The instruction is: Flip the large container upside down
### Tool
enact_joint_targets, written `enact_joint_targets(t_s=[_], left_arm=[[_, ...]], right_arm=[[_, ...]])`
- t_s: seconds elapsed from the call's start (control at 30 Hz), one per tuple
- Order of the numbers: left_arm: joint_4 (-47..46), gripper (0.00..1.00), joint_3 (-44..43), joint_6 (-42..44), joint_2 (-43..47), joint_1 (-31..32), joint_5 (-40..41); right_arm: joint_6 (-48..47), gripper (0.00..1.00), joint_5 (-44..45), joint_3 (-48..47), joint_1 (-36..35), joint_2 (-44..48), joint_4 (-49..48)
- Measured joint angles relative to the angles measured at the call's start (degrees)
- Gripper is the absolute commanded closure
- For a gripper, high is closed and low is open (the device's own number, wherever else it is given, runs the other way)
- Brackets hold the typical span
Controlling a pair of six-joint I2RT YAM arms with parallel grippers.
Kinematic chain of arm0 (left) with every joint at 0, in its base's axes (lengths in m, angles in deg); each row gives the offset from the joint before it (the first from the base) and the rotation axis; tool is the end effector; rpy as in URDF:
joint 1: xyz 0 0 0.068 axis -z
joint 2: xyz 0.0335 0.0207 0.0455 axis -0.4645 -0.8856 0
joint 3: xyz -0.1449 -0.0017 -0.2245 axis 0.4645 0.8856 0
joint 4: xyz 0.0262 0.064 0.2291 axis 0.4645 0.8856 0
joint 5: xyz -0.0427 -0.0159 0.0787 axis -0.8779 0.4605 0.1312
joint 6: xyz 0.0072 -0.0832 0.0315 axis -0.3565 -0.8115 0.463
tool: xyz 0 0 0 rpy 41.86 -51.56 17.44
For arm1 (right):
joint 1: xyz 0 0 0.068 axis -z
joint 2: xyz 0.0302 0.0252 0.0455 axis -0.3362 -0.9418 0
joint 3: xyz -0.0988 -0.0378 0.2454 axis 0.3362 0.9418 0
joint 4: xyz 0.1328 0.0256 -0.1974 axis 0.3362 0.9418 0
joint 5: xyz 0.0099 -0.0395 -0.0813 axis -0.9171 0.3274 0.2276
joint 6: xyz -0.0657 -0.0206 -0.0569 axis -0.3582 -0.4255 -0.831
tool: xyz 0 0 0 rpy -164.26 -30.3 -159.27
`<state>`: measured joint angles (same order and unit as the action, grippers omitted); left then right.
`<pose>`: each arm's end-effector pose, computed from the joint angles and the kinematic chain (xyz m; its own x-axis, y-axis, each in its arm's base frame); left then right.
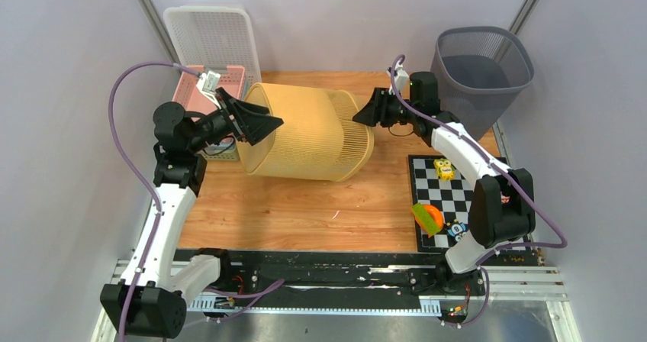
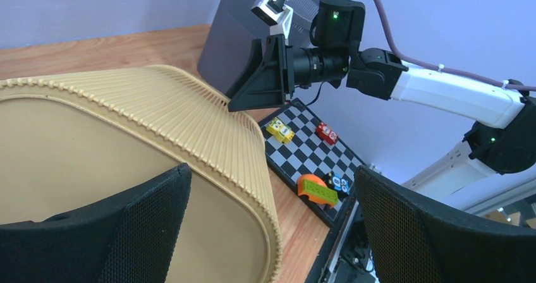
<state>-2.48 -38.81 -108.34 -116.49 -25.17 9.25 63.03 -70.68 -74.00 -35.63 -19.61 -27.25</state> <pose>0.2165 -0.0730 0.3984 -0.4001 -0.3520 -0.8462 0.7233 0.4457 -0.5274 0.3525 0.1533 0.3016 -0.6197 0.1252 -0.7748 -0.5895 0.5775 0.5648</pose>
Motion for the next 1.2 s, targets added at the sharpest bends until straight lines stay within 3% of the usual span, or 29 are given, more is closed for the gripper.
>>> enact_joint_targets(t_s=[0.43, 0.73, 1.2], left_arm=[[0.46, 0.00, -0.37, 5.60, -1.97, 3.19, 3.06], [2.78, 0.00, -1.16, 10.29, -3.96, 6.80, 5.84], [4.39, 0.00, -1.16, 13.38, -4.66, 8.83, 8.35]], right_arm=[[0.57, 0.50, 2.54, 1.86, 2.36, -1.51, -1.64], [-0.68, 0.53, 4.98, 4.96, 2.40, -6.84, 2.97], [-2.49, 0.50, 5.01, 5.03, 2.47, -2.82, 3.04]])
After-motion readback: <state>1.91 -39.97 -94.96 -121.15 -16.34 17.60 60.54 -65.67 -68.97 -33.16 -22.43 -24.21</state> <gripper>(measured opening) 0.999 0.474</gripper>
